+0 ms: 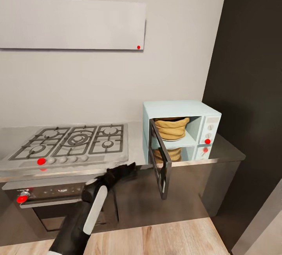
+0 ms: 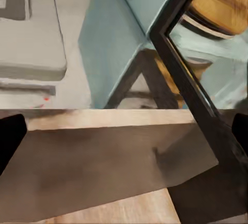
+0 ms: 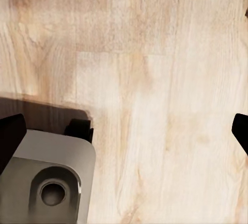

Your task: In the kitchen, take the popcorn bag from the countertop, put it into the microwave, and heat it until the popcorn is cooked so the cooked popcorn ends up inside the bag.

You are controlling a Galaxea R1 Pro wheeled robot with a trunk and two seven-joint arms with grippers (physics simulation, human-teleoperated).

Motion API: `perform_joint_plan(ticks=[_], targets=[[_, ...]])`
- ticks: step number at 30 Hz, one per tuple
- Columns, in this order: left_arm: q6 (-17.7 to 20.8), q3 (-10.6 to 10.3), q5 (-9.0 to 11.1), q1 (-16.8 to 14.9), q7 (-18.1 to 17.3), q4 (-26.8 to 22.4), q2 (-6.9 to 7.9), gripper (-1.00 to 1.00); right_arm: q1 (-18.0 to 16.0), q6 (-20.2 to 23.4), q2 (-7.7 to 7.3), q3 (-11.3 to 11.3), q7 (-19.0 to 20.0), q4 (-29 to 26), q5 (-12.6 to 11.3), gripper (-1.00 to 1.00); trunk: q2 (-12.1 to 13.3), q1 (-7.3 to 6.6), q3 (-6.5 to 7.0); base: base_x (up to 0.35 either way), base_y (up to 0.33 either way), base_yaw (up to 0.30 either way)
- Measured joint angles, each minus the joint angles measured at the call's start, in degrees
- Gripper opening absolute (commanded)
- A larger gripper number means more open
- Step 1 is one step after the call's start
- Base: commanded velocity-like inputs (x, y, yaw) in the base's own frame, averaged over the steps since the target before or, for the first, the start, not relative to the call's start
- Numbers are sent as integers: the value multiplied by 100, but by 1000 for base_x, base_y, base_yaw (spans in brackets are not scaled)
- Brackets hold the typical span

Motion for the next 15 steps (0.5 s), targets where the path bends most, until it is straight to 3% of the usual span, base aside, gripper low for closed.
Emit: perform_joint_plan(ticks=[3,4,5,6,8,9,13,15], targets=[[-61,-181,-66,-60,-7,115,-4,100,3,11,12,-6,7,6,-10,100,0,0,-1,0,0,0],[-97,-331,-96,-64,-7,207,-12,100,33,11,16,-7,7,8,-21,100,0,0,-1,0,0,0],[-300,-557,-186,-67,-9,262,-47,100,163,9,22,-10,3,10,-146,100,0,0,-1,0,0,-5],[-423,-653,-270,-68,-9,278,-127,100,306,10,16,-18,0,10,-506,100,0,0,-1,0,0,-38],[-464,-692,-314,-69,-7,303,-166,100,380,9,0,-19,-37,1,-1034,100,0,0,7,0,0,-115],[-469,-695,-319,-69,-5,310,-171,100,389,3,0,-18,-72,0,-1119,100,0,0,12,0,0,-174],[-478,-710,-385,-70,-2,309,-176,100,405,-16,34,-15,-167,-3,-1247,100,0,0,38,0,0,-211],[-487,-1048,-459,-70,11,277,-176,100,406,-17,37,-15,-170,-3,-1242,100,0,0,50,0,0,-225]])
